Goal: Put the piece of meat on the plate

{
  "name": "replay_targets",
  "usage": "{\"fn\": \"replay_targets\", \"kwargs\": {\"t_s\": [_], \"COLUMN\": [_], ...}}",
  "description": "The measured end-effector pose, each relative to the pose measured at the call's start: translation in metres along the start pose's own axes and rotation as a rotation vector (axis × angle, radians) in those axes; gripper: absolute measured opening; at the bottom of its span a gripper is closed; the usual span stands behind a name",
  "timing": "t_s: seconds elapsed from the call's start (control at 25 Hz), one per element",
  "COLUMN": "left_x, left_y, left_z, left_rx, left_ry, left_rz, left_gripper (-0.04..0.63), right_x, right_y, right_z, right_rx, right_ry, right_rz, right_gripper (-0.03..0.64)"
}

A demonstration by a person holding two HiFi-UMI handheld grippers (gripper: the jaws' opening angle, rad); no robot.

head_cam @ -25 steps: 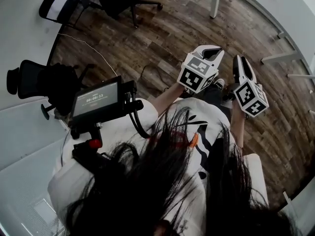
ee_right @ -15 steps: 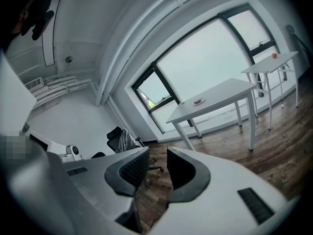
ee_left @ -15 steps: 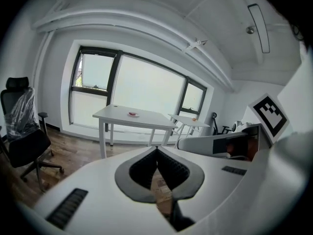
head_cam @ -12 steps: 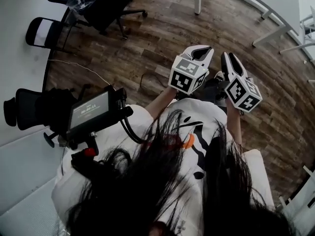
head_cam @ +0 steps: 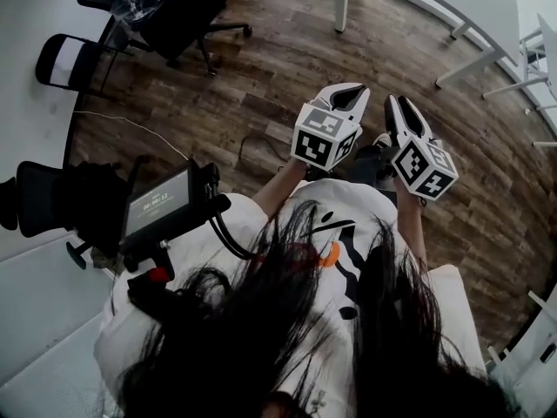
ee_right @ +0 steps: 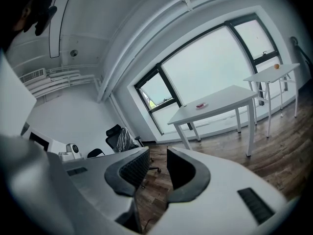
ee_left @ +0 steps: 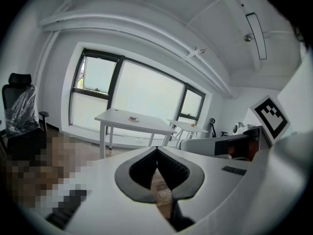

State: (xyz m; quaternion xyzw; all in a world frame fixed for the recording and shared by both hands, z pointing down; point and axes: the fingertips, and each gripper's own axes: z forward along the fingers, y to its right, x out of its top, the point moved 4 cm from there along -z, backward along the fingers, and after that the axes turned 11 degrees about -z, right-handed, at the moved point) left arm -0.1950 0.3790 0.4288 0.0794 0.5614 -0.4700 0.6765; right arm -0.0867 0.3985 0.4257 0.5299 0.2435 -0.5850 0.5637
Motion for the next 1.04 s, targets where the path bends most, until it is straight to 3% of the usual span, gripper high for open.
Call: {"fn": "replay_targets", "kwargs": {"t_s": [1.04], "left_x": [0.002], "left_y": [-0.011], "left_z": [0.006], "left_rx": [0.028], "left_ry": [0.003], "left_rz": [0.002], "left_gripper": [0.006], "right_x": [-0.011], "right_y": [0.008], "right_z": [0.014], "right_rx": [0.017], "right_ry": [-0.044], "right_rz": [0.002], "right_gripper": [0.120]}}
